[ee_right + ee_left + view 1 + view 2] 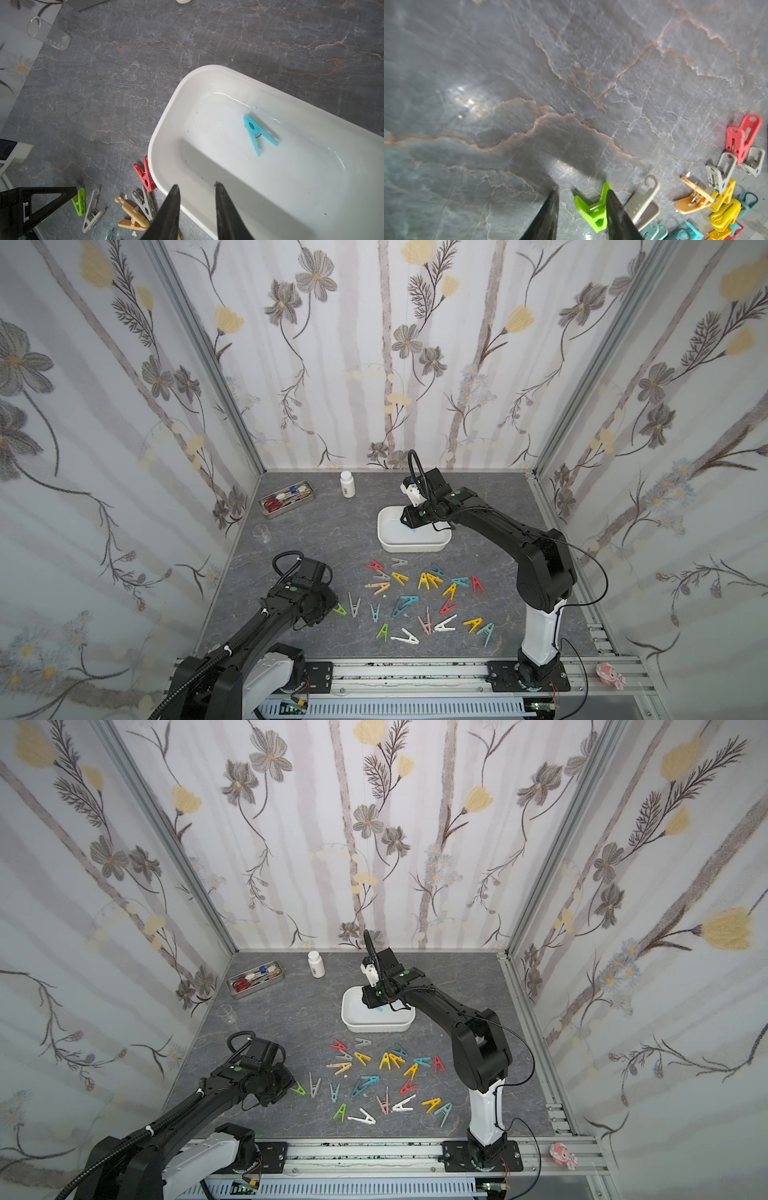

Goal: Put the clothespins into the storage box
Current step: Pick up the clothespin from the center of the board.

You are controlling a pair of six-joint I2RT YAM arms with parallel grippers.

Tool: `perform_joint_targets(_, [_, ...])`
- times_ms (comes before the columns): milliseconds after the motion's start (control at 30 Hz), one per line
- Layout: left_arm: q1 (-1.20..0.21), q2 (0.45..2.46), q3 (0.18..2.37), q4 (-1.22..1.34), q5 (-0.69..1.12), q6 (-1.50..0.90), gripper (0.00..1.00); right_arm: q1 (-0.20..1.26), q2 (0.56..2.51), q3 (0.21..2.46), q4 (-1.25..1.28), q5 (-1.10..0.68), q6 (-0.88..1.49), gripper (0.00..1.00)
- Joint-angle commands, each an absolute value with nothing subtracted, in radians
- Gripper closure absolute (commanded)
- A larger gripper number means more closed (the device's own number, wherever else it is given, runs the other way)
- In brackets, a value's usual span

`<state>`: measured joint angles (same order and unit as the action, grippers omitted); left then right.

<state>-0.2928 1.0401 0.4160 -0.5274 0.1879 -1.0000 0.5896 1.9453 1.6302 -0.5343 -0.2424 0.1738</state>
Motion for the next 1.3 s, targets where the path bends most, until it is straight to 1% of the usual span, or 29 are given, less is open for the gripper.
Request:
perform_joint_targets(0, [-0.294,1.064,0.413,-0.522,0.191,-1.025,0.61,0.593,1.944,1.625,-0.510,-0.265,0.160,0.69])
perform_joint_targets(133, [-0.293,1.074,0.403,-0.524,0.189,-1.028,0.65,0.592,1.942,1.620,-0.510,-0.264,0.154,0.69])
perform_joint_targets(367, [-0.294,1.069,0.378,-0.519,0.195,-1.047,0.68,0.592,1.943,1.614,-0.511,-0.268,0.146,0.70])
perform_joint_targets(433, [-0.293,1.072,0.376,-0.520,0.196,-1.048,0.71,0.592,1.942,1.614,-0.511,-0.269,0.144,0.70])
perform_joint_targets(667, [-0.294,1.039,0.394,-0.586,0.157,-1.051,0.71,0.592,1.942,1.608,-0.515,-0.273,0.138,0.70])
perform_joint_targets(700, [-0.294,1.023,0.395,-0.595,0.149,-1.052,0.69,0.592,1.941,1.608,-0.514,-0.273,0.138,0.70])
perform_joint_targets(767, [-0.293,1.008,0.394,-0.594,0.153,-1.052,0.68,0.593,1.938,1.603,-0.515,-0.273,0.136,0.70])
perform_joint_targets(1033, [-0.295,1.038,0.373,-0.567,0.187,-1.042,0.72,0.593,1.932,1.589,-0.514,-0.273,0.129,0.70])
perform_joint_targets(1267, [-0.296,1.094,0.379,-0.539,0.201,-1.019,0.72,0.593,1.925,1.570,-0.512,-0.268,0.124,0.70])
